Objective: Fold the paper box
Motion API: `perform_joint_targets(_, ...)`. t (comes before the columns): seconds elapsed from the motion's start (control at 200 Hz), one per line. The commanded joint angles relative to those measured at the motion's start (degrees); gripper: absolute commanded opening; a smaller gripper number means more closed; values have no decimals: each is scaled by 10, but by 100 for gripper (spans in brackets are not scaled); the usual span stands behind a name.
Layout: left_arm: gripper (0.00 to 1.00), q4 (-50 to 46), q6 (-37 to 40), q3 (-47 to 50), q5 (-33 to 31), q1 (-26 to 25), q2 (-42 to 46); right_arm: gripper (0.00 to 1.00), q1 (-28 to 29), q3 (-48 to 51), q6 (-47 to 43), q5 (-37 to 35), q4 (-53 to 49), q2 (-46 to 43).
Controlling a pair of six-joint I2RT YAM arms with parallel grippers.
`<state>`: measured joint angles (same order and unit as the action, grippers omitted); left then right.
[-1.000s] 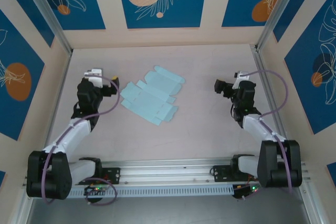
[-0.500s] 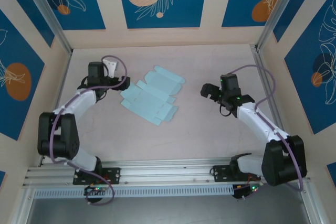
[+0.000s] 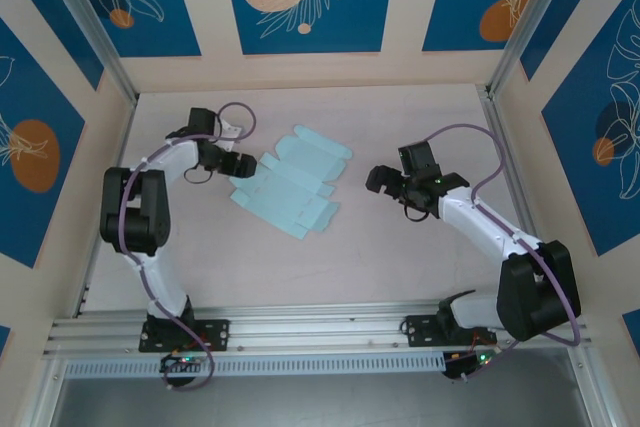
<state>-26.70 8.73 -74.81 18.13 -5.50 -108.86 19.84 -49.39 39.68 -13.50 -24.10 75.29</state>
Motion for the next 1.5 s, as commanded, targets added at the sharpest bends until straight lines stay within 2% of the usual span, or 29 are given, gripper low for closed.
perform_joint_targets(0.0, 82, -61, -2, -19, -1, -4, -21, 100, 4, 0, 17, 24, -10, 12)
perform_joint_targets(0.085, 78, -60, -9, -24, 5, -5, -32, 100, 4, -5, 14, 27, -10, 17)
perform_joint_targets(0.15, 67, -50, -12, -23, 34, -10, -34, 100, 4, -6, 12, 28, -8, 17)
perform_joint_targets(0.255, 36, -32, -7, -21, 59, -26, -33, 100, 2, -10, 2, 31, -2, 14)
perform_joint_targets(0.39, 0, -18, 36, -27, 41, -55, -14, 100, 3, -22, -65, 83, 29, 9)
perform_joint_targets(0.505, 0, -4, 98, -38, 43, -75, 21, 100, 10, -49, -148, 152, 53, 10)
perform_joint_targets(0.71, 0, 27, 300, -27, 86, -121, 116, 100, 13, -171, -268, 298, 34, 32)
perform_joint_targets(0.83, 0, 13, 369, -53, 144, -124, 144, 100, 3, -245, -303, 359, 28, 68)
perform_joint_targets(0.955, 0, -54, 425, -121, 208, -124, 130, 100, -4, -327, -332, 408, 28, 116)
perform_joint_targets(1.065, 0, -133, 459, -200, 256, -124, 98, 85, 1, -400, -371, 459, 7, 156)
perform_joint_targets(1.145, 0, -172, 475, -245, 270, -126, 79, 80, 15, -452, -415, 463, -31, 179)
perform_joint_targets(1.355, 0, -289, 529, -350, 290, -130, 33, 71, 44, -534, -504, 411, -91, 206)
perform_joint_targets(1.49, 0, -298, 531, -360, 277, -130, 25, 68, 46, -560, -544, 414, -113, 195)
